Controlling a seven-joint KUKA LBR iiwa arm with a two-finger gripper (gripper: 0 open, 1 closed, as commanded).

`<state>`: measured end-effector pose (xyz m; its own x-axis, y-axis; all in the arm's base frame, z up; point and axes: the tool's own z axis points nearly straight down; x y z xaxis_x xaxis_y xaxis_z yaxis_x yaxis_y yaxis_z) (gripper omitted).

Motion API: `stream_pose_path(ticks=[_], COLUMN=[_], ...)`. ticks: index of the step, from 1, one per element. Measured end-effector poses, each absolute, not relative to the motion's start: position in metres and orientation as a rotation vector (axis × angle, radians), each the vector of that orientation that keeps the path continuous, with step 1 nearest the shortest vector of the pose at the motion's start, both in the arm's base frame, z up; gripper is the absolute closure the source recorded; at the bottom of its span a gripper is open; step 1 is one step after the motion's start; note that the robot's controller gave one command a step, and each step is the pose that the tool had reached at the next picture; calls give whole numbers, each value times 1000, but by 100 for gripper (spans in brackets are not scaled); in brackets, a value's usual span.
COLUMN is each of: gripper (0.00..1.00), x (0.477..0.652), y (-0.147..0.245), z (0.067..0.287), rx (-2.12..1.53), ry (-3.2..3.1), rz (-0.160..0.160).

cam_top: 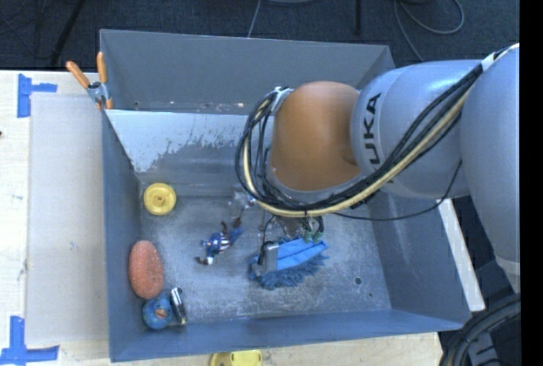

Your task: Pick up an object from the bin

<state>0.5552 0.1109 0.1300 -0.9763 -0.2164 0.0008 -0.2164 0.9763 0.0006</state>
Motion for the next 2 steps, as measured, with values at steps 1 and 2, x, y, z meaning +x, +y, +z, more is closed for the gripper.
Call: stream_pose_path(ticks=[1,2], gripper=[0,0], x=[555,543], y=[111,70], z=[130,98], rx=[341,393], ry=[-3122,-3119], rz=[-1,-3])
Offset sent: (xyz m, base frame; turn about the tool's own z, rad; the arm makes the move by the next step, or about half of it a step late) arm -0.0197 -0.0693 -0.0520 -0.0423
